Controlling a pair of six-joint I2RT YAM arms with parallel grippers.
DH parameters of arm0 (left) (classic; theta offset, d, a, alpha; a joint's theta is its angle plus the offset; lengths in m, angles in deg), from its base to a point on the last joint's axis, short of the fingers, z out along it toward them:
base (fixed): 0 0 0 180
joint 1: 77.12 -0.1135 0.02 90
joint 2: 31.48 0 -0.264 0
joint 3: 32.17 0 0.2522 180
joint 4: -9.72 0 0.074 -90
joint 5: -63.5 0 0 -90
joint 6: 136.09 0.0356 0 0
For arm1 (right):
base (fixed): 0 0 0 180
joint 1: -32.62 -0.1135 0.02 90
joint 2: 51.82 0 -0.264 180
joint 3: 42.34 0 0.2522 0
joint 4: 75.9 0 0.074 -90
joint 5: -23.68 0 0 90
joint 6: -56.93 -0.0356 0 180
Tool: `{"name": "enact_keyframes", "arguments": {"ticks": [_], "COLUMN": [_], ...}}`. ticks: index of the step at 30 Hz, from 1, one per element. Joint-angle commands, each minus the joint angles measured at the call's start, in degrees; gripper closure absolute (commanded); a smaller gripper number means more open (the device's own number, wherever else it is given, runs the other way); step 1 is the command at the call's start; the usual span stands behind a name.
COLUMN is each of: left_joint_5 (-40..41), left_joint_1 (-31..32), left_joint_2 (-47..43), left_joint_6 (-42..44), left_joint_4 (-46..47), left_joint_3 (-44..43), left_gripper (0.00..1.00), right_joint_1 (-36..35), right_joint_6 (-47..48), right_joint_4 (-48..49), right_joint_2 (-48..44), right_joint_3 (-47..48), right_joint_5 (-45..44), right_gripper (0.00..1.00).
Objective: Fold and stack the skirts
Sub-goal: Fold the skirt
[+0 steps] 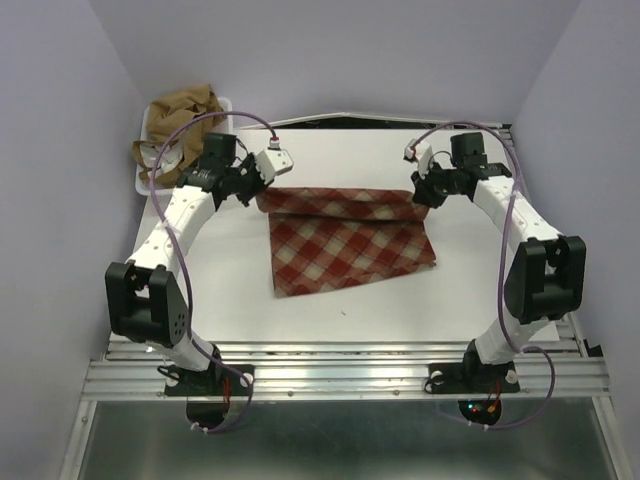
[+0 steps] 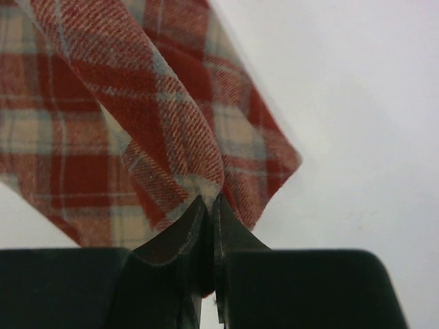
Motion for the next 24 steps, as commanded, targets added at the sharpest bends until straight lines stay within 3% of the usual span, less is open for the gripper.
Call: {"name": "enact_keyframes", "arguments": {"ticks": [1,8,14,19,20,21,24], "left_joint_5": [-1.14,3.52,5.28,3.53,3.44,3.09,1.42], "left_joint_1": [0.85,9.19,10.27,10.27,10.27,10.27,10.18], "left_joint_2": [-8.32,-12.56,-8.7,-7.2,-7.2,-7.29,-8.78], "left_joint_6": [0.72,-2.53,-7.44,-9.12,-8.95,-8.43,-7.28], "left_joint_4": [-0.15,6.43,9.17,8.12,7.68,6.81,4.79], "left_joint_3": [9.45,28.08,28.73,26.26,25.91,25.56,25.64], "left_gripper": [1.0,1.0,1.0,1.0,1.0,1.0,1.0], "right_joint_1": [-0.19,-1.34,-1.34,-1.34,-1.34,-1.34,-1.34], "right_joint_6": [5.73,6.45,3.82,8.09,9.51,10.74,16.54], "right_joint_4": [2.06,5.14,6.11,0.77,-0.73,-2.31,-8.73], "right_joint_2": [-5.31,-5.41,-2.34,-1.45,-1.54,-2.15,-3.38], "right_joint_3": [-7.59,-14.01,-12.09,-7.17,-6.46,-5.41,-4.44], "right_joint_5": [-0.17,-1.58,-1.14,-0.26,-0.09,-0.09,-0.43], "right_gripper": [0.99,0.99,0.99,0.8,0.57,0.5,0.5]}}
